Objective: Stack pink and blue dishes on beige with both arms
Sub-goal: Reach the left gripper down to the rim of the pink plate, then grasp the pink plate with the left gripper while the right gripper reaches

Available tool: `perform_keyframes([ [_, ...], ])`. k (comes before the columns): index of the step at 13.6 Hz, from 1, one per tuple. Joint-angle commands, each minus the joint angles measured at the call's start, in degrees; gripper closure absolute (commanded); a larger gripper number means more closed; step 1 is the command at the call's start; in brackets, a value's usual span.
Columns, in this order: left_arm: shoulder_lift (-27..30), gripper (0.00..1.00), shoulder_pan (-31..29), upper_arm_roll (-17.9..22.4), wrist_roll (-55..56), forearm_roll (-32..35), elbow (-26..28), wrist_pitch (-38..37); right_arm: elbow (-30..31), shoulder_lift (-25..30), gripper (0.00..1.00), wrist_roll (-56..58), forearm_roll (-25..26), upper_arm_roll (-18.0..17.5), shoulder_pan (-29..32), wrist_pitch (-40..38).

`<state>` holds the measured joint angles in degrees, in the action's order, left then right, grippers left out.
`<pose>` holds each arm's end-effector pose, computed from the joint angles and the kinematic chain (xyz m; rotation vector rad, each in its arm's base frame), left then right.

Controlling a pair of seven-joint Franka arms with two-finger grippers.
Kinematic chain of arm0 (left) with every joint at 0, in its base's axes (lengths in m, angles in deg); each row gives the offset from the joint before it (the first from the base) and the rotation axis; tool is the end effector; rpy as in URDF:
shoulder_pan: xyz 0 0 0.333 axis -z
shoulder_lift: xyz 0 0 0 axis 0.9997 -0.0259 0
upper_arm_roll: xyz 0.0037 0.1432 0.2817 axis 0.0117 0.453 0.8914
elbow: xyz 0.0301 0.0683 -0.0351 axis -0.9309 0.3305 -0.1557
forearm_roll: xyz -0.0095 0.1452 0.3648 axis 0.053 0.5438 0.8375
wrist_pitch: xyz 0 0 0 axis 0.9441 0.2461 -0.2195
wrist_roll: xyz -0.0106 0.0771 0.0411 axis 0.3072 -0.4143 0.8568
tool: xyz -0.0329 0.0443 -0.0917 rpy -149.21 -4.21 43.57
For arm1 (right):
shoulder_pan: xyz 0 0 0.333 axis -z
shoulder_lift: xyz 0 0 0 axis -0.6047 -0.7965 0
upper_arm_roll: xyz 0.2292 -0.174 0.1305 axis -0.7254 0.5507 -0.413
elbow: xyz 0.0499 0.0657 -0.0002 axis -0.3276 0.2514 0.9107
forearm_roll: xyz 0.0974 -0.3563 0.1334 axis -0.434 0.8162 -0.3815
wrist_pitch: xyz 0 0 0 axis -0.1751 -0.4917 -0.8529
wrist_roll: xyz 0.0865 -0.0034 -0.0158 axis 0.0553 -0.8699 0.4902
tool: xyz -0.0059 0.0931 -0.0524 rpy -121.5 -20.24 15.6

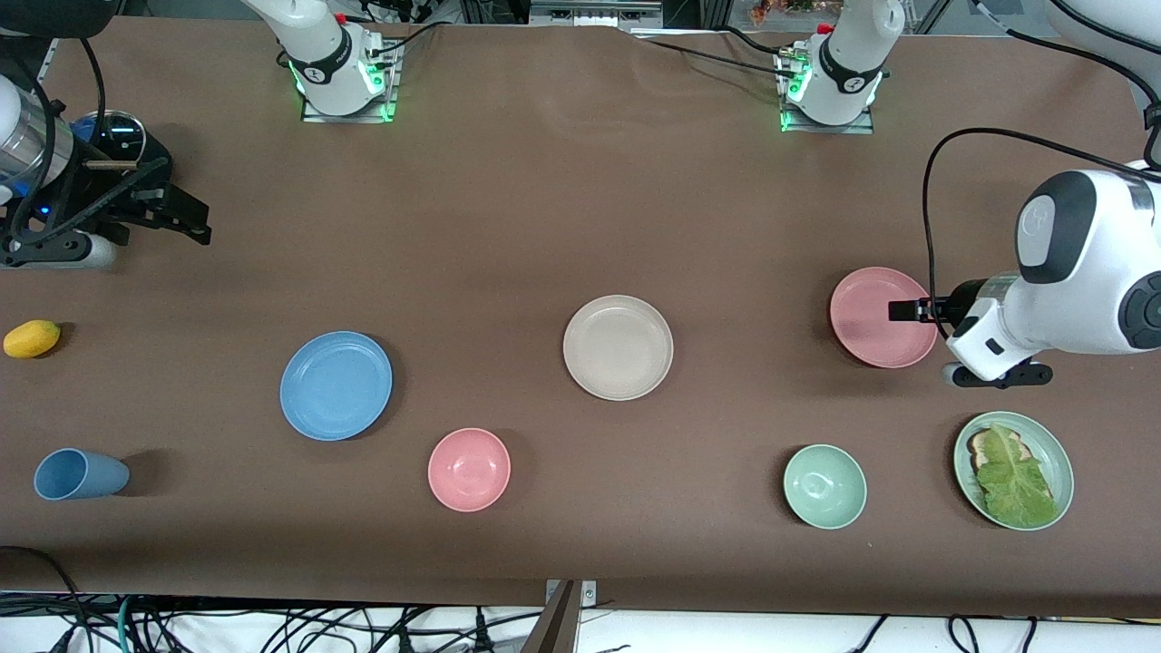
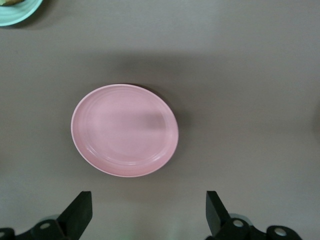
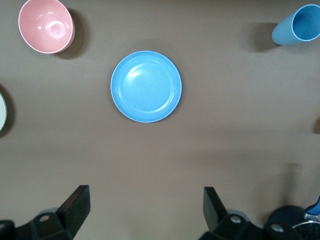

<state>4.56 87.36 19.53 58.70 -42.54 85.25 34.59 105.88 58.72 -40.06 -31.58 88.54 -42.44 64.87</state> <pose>0.6267 0.0032 0.3814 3.0544 0.0860 -0.5426 0.5841 0.0646 0.6093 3.1231 0.0478 -0.0561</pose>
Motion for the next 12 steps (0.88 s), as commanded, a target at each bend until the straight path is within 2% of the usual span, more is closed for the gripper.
perform_keyframes([
  [1, 1.9, 0.00, -2.4, 0.0, -5.6, -0.4, 5.1, 4.2, -0.1, 0.2, 0.00, 0.1, -0.5, -0.2, 0.3, 0.6],
  [12, 1.4, 0.00, -11.4, -0.1, -19.9, -0.5, 18.6, 22.1, -0.1, -0.2, 0.00, 0.2, -0.7, -0.2, 0.3, 1.0],
])
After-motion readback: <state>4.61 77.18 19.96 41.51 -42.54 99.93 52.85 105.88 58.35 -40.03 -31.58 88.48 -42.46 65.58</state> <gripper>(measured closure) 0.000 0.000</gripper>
